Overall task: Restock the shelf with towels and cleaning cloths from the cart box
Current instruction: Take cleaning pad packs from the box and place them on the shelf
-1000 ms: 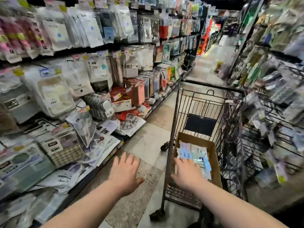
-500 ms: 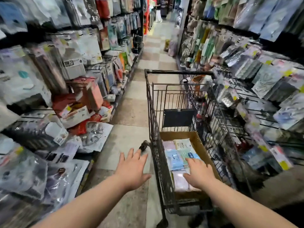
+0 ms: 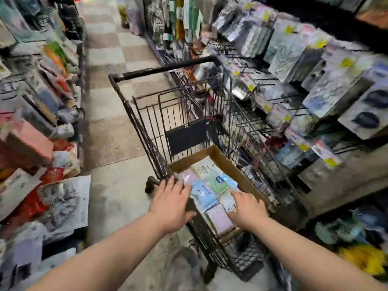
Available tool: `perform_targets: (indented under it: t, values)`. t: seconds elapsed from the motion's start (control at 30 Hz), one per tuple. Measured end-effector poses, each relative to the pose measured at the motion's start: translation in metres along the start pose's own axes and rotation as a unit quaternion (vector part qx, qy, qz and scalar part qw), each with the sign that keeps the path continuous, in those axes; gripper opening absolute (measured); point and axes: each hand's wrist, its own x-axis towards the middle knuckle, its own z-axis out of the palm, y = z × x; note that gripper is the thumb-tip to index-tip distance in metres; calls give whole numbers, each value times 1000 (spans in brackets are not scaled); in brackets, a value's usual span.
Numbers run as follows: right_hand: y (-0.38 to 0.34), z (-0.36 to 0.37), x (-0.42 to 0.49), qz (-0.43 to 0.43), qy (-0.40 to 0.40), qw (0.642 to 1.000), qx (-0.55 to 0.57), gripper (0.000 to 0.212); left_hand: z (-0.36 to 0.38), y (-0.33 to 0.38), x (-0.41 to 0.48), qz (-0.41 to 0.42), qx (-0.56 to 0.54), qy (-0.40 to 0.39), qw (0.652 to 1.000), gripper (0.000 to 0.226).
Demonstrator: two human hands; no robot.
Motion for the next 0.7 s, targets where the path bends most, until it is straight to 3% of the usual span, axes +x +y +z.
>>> perform_targets:
  t: [0.37, 0.7]
  values:
    - [17, -1, 122, 69, -78, 991, 86, 55, -38, -53, 158, 22, 61, -55, 996, 77]
    - [42, 31, 151, 172, -148, 959, 172, 54, -4, -25, 261, 145, 121, -148, 971, 75]
